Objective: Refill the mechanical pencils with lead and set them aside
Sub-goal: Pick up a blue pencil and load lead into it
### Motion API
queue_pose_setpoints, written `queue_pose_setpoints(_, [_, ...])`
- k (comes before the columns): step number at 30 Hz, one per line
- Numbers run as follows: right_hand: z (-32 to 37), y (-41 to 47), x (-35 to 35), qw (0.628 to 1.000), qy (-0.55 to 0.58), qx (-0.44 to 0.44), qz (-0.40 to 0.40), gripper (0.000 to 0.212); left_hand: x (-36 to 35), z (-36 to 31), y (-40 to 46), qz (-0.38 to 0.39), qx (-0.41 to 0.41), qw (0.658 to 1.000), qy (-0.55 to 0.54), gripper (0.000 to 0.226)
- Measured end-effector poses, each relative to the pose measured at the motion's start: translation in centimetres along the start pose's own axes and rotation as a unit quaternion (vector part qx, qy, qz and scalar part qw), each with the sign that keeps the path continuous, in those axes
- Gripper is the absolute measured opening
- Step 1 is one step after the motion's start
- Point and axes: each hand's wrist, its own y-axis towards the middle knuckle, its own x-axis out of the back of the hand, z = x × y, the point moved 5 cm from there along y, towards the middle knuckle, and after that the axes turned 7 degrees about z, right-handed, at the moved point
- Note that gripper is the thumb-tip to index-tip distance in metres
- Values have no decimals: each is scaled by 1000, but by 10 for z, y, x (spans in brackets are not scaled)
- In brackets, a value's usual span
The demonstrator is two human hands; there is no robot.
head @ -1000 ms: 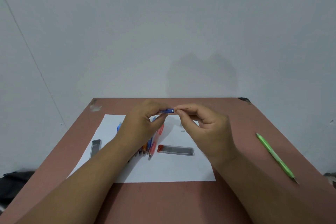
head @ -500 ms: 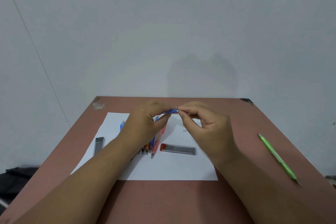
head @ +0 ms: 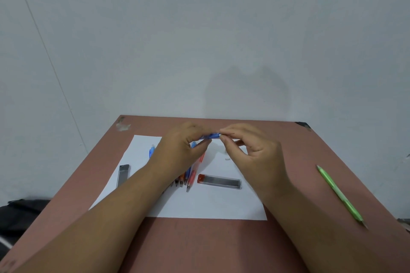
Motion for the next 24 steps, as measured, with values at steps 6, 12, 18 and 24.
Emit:
queue_pose_setpoints(6, [-1, 1, 1, 1000, 24, -14, 15, 14, 0, 4, 0, -3, -1, 1000, 0, 25])
queue_pose_setpoints(12, [-3, 1, 1, 999, 26, -24, 14, 19, 0, 1, 1, 1, 4, 1000, 1, 25])
queue_pose_setpoints(18, [-12, 0, 4, 996, -20, -85, 17, 27, 6, 1, 0, -21, 44, 997, -54, 24])
queue_pose_setpoints(24, [-31, 0, 2, 977, -78, -184, 67, 20, 8, 6, 1, -37, 69, 995, -63, 26])
